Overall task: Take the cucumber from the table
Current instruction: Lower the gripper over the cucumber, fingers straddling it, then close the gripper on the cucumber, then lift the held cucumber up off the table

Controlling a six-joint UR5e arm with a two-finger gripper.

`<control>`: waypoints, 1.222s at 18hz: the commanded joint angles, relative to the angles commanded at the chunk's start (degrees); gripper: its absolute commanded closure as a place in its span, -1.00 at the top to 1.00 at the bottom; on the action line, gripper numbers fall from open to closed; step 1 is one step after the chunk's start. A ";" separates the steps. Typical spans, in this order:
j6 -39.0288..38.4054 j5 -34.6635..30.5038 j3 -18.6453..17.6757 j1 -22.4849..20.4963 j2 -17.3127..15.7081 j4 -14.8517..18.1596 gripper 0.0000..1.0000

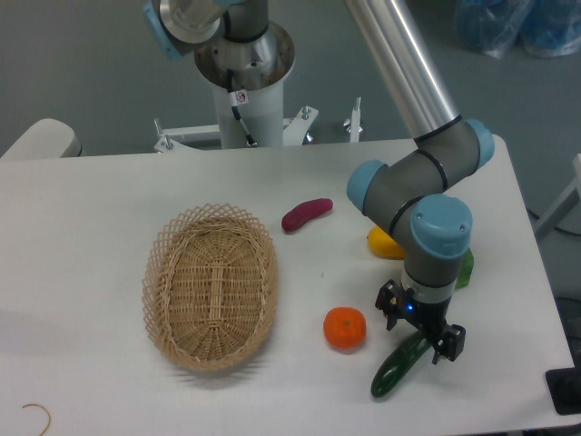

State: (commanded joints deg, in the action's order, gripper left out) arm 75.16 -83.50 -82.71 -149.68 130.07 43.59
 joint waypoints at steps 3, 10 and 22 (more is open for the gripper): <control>-1.76 0.00 1.05 0.09 1.58 -0.09 1.00; -2.12 0.00 1.41 0.00 2.38 -0.09 0.85; -4.32 0.00 1.94 -0.35 1.59 0.00 -1.00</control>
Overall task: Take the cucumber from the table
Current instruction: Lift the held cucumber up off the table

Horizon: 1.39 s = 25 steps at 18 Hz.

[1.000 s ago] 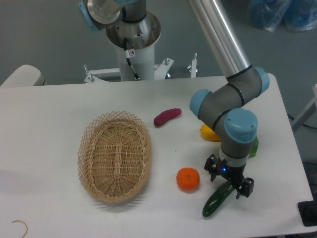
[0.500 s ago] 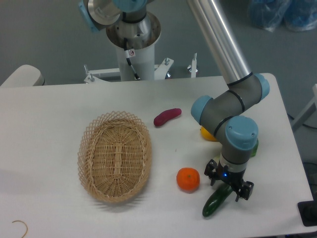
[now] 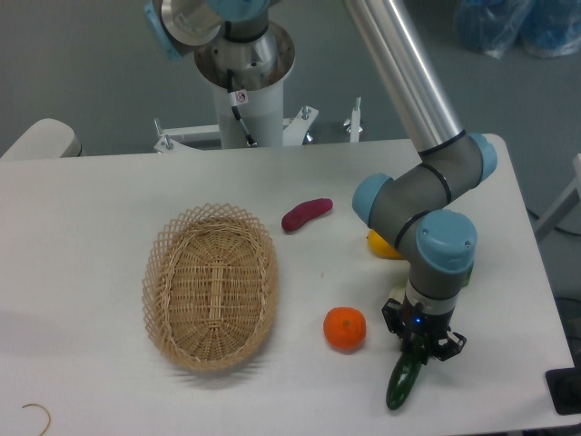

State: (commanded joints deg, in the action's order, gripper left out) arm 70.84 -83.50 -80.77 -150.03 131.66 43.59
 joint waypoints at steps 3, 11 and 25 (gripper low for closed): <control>-0.09 -0.09 -0.44 -0.09 -1.49 0.17 -1.00; 0.61 -1.76 -5.97 -2.37 -16.68 7.10 -1.00; 23.53 -1.76 -5.36 -15.37 -29.44 30.66 -1.00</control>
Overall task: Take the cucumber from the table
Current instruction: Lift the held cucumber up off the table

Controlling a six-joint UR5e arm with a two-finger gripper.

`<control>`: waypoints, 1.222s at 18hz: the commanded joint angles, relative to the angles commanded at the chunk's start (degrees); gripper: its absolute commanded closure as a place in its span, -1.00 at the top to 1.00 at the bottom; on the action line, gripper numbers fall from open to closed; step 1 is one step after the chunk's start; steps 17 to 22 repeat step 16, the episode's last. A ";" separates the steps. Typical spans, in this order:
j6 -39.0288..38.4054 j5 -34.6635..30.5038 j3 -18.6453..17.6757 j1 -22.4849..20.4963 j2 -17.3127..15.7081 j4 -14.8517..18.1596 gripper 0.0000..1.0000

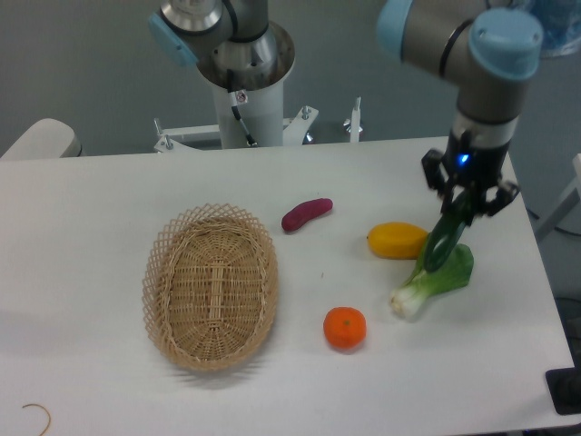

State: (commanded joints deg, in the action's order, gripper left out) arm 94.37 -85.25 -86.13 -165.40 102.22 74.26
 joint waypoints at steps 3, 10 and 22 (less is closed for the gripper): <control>1.95 -0.09 0.00 -0.97 -0.18 0.98 -1.00; 2.04 -0.35 0.09 -1.42 -0.18 0.80 -1.00; 2.04 -0.26 -0.09 -1.94 -0.09 0.54 -1.00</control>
